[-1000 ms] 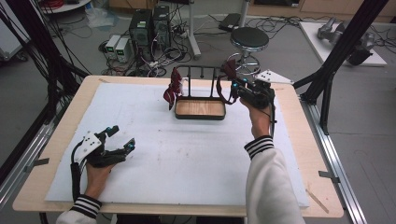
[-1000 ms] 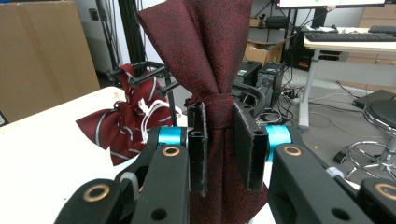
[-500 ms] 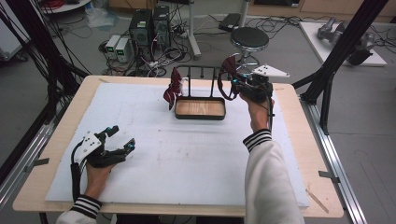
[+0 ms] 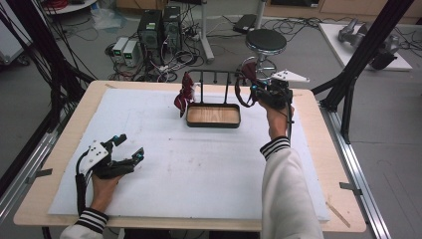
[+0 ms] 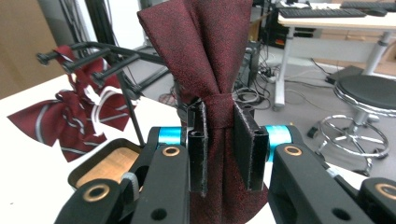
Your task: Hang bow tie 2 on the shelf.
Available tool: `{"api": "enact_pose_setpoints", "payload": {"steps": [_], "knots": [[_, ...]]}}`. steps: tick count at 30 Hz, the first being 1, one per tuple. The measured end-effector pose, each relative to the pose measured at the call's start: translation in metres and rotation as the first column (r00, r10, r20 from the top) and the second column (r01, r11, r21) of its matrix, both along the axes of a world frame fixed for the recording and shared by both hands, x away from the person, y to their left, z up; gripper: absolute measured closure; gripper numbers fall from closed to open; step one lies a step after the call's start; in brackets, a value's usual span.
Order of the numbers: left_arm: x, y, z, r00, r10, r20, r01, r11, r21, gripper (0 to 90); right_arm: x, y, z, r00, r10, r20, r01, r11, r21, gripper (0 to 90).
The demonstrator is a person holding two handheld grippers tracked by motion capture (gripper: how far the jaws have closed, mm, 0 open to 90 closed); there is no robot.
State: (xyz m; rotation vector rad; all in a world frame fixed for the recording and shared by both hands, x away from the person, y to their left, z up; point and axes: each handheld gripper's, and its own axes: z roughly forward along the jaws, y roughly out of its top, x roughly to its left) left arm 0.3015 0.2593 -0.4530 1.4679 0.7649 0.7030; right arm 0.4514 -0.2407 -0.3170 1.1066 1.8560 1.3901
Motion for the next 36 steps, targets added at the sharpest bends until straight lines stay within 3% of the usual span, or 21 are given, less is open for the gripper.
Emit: {"api": "enact_pose_setpoints", "payload": {"steps": [10, 29, 31, 34, 36], "knots": [[-0.001, 0.000, 0.000, 1.0000, 0.001, 0.006, -0.001, 1.0000, 0.001, 15.3, 0.002, -0.001, -0.007, 0.9986, -0.019, -0.050, 0.018, 0.9996, -0.024, 76.3], [-0.001, 0.000, 0.000, 1.0000, -0.002, 0.008, 0.002, 1.0000, 0.000, 15.2, 0.006, -0.001, -0.017, 0.9960, -0.020, -0.087, 0.016, 0.9988, -0.045, 73.0], [-0.001, 0.000, 0.000, 1.0000, -0.002, 0.009, 0.002, 1.0000, 0.000, 15.2, 0.006, -0.002, -0.018, 0.9955, -0.012, -0.094, 0.007, 0.9990, -0.045, 60.1], [-0.001, 0.000, 0.000, 1.0000, -0.003, 0.009, 0.003, 1.0000, 0.001, 15.1, 0.009, -0.001, -0.022, 0.9916, -0.017, -0.128, 0.012, 0.9990, -0.043, 23.5], [-0.001, 0.000, 0.000, 0.9999, -0.004, 0.009, 0.004, 1.0000, 0.004, 15.2, 0.010, 0.000, -0.025, 0.9881, -0.031, -0.150, 0.020, 0.9970, -0.075, 13.6]]}}
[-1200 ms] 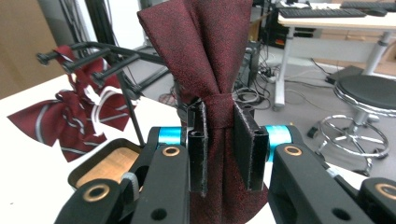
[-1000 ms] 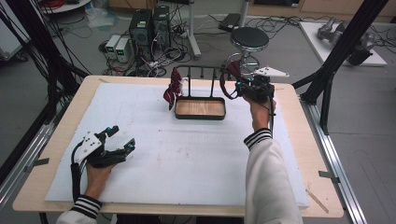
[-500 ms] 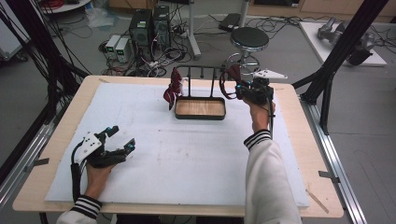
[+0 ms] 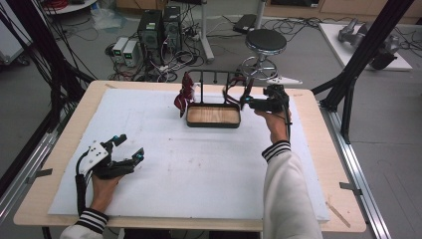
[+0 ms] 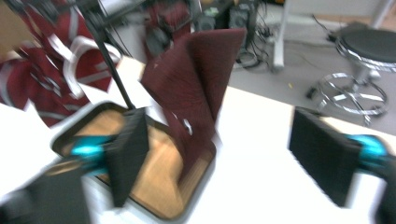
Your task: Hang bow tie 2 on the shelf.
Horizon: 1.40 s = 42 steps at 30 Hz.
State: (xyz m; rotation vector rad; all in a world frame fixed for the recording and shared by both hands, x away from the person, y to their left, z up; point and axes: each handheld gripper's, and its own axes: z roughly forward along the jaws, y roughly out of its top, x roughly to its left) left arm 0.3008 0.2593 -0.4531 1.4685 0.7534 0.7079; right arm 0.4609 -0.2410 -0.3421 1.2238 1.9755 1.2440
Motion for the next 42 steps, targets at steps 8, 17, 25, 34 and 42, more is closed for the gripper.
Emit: {"api": "enact_pose_setpoints", "payload": {"steps": [8, 17, 25, 34, 42], "knots": [[0.000, 0.000, 0.000, 1.0000, 0.003, 0.003, -0.003, 1.0000, 0.004, 15.1, -0.006, 0.003, 0.004, 0.9990, 0.043, 0.011, -0.043, 0.9991, 0.001, 10.8], [-0.002, -0.001, 0.000, 0.9997, 0.019, 0.012, -0.019, 0.9997, 0.013, 15.0, -0.036, 0.002, 0.008, 0.9964, 0.056, 0.063, -0.058, 0.9981, 0.021, 10.9], [-0.003, -0.002, 0.000, 0.9997, 0.022, 0.011, -0.022, 0.9996, 0.016, 15.0, -0.079, -0.010, 0.005, 0.9896, 0.080, 0.119, -0.086, 0.9952, 0.047, 10.9], [-0.003, -0.002, 0.000, 0.9997, 0.021, 0.012, -0.021, 0.9997, 0.014, 15.0, -0.135, -0.031, -0.015, 0.9780, 0.066, 0.198, -0.093, 0.9875, 0.127, 10.8], [-0.004, -0.001, 0.000, 0.9997, 0.022, 0.008, -0.022, 0.9997, 0.007, 14.6, -0.179, -0.044, -0.059, 0.9538, 0.022, 0.300, -0.073, 0.9847, 0.158, 10.8]]}}
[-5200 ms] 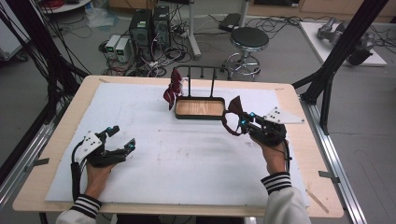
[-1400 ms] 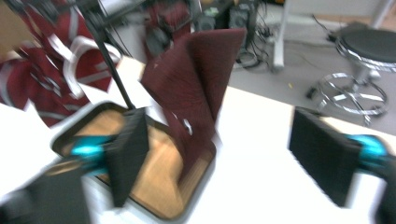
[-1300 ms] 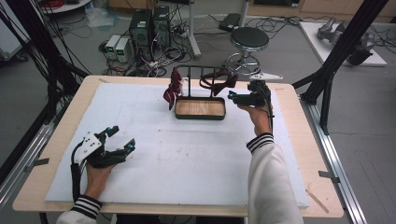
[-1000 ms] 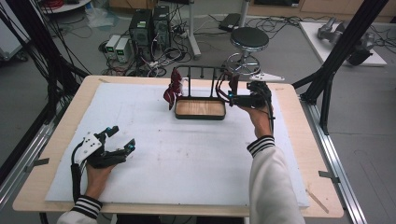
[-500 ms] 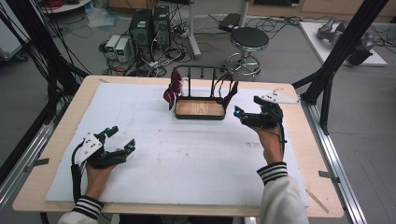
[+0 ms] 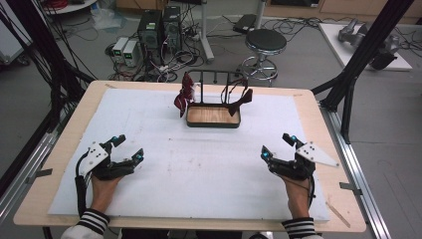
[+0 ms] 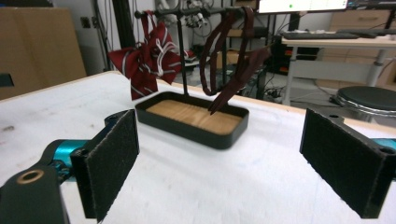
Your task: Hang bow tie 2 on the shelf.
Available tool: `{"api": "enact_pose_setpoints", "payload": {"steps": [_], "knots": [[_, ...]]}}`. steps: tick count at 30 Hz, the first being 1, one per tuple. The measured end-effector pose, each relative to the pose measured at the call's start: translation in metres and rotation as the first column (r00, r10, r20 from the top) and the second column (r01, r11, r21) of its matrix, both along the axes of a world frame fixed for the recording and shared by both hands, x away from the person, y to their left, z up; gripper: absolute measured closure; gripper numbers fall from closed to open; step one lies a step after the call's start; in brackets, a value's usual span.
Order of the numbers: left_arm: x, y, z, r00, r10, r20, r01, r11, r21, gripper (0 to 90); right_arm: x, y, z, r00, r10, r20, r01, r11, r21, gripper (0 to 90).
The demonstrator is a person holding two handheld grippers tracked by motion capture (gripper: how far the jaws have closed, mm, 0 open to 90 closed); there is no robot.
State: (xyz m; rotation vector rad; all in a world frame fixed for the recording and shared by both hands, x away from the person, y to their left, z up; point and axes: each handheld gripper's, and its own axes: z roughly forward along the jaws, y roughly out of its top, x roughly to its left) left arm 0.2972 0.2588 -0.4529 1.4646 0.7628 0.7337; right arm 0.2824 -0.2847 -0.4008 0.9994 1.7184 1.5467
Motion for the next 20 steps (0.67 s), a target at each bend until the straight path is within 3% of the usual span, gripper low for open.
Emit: {"api": "enact_pose_setpoints", "payload": {"steps": [2, 3, 5, 6, 14, 20], "knots": [[0.000, 0.000, 0.000, 1.0000, 0.003, -0.001, -0.003, 1.0000, 0.004, 14.6, -0.006, -0.003, -0.015, 0.9998, -0.015, 0.013, 0.014, 0.9999, 0.006, 10.8], [-0.001, 0.000, 0.000, 1.0000, 0.003, 0.000, -0.003, 1.0000, 0.005, 14.6, -0.007, -0.003, -0.019, 0.9996, -0.024, -0.017, 0.024, 0.9997, -0.002, 10.8], [-0.001, 0.000, 0.000, 1.0000, 0.005, 0.001, -0.005, 1.0000, 0.006, 14.6, -0.008, -0.003, -0.023, 0.9996, -0.026, -0.014, 0.026, 0.9996, -0.006, 10.8], [-0.001, 0.000, 0.000, 1.0000, 0.005, -0.002, -0.005, 1.0000, 0.007, 14.6, -0.010, -0.004, -0.031, 0.9993, -0.035, 0.009, 0.035, 0.9994, 0.000, 10.8], [-0.001, -0.001, 0.000, 0.9999, 0.014, 0.001, -0.014, 0.9998, 0.011, 14.6, -0.011, -0.006, -0.049, 0.9980, -0.056, 0.028, 0.055, 0.9980, 0.031, 10.8], [-0.001, -0.001, 0.000, 0.9999, 0.015, -0.002, -0.015, 0.9998, 0.011, 14.6, -0.013, -0.004, -0.052, 0.9974, -0.058, 0.043, 0.057, 0.9983, 0.014, 10.8]]}}
